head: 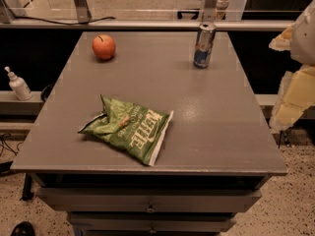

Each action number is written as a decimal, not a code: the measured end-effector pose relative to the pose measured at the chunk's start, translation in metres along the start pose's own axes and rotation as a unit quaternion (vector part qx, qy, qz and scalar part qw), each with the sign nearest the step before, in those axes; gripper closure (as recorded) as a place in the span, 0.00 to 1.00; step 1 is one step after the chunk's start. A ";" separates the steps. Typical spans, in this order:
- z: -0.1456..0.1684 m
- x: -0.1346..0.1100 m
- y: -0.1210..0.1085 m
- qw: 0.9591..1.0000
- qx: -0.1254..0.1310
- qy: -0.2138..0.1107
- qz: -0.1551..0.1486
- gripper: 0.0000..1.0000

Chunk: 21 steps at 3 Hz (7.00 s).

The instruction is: Move apple near green jalapeno chip bag

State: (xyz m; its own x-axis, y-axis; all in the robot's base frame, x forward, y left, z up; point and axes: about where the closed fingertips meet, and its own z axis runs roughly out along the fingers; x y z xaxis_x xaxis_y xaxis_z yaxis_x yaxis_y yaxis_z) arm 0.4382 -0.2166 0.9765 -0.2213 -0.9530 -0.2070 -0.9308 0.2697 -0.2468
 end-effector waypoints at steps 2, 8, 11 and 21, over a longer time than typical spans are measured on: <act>-0.001 0.007 -0.003 1.000 -0.001 0.002 0.006 0.00; 0.082 -0.106 -0.126 0.972 0.051 -0.206 0.101 0.00; 0.112 -0.165 -0.172 0.955 0.068 -0.271 0.099 0.00; 0.276 -0.452 -0.179 0.898 -0.024 -0.430 0.091 0.18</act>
Offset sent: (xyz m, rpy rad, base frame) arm 0.0016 -0.0166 -0.0050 -0.0007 0.0323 -0.0217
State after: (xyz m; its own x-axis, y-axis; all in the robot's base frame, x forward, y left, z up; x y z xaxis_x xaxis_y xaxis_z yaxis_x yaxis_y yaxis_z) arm 0.7853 0.2044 0.8527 -0.0843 -0.4294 -0.8992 -0.9181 0.3842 -0.0974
